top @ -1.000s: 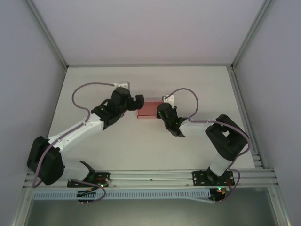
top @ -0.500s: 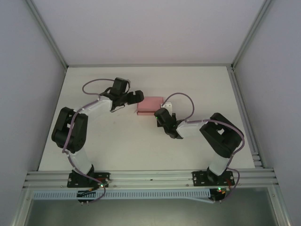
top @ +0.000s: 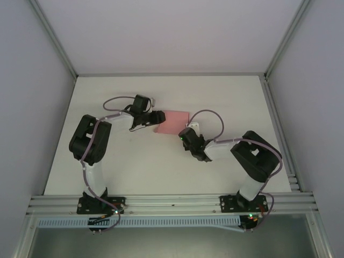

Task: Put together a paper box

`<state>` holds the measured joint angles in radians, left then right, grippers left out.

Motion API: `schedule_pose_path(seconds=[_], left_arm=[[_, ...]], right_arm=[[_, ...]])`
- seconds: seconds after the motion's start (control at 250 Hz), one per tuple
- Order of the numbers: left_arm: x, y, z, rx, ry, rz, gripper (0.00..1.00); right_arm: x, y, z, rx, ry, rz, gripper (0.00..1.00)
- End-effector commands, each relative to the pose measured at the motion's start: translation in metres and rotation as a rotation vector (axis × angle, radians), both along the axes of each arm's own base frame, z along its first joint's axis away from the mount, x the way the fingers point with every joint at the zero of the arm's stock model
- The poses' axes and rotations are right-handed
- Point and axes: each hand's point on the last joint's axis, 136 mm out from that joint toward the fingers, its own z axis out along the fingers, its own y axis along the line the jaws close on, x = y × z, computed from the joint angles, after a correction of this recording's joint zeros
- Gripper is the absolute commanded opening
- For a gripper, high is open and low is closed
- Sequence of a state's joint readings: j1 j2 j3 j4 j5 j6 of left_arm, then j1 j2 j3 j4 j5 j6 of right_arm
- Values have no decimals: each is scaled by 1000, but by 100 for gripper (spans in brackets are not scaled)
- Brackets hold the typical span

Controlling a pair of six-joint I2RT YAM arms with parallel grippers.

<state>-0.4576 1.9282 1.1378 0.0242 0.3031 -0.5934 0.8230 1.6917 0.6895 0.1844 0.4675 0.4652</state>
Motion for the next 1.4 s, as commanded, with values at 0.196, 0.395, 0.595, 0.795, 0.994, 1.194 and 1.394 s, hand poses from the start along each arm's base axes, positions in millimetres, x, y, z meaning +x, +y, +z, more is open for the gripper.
schedule_pose_path(seconds=[0.196, 0.395, 0.595, 0.795, 0.994, 1.194, 1.394], left_arm=[[-7, 7, -26, -7, 55, -5, 44], [-4, 14, -29, -10, 60, 12, 40], [-5, 20, -32, -28, 68, 27, 34], [-5, 22, -30, -112, 70, 30, 28], [-5, 27, -27, -134, 68, 40, 22], [-7, 26, -26, -223, 80, 38, 19], [-8, 31, -24, -273, 82, 48, 15]], right_arm=[[-28, -7, 21, 34, 22, 97, 50], [-40, -11, 53, 80, 9, 149, 88], [-45, -24, 97, 159, -73, 142, 100], [-39, -44, 141, 358, -137, 66, 100], [-18, -60, 150, 460, -100, -18, 100], [2, -54, 138, 495, -28, -38, 100], [30, -35, 121, 586, 118, -42, 100]])
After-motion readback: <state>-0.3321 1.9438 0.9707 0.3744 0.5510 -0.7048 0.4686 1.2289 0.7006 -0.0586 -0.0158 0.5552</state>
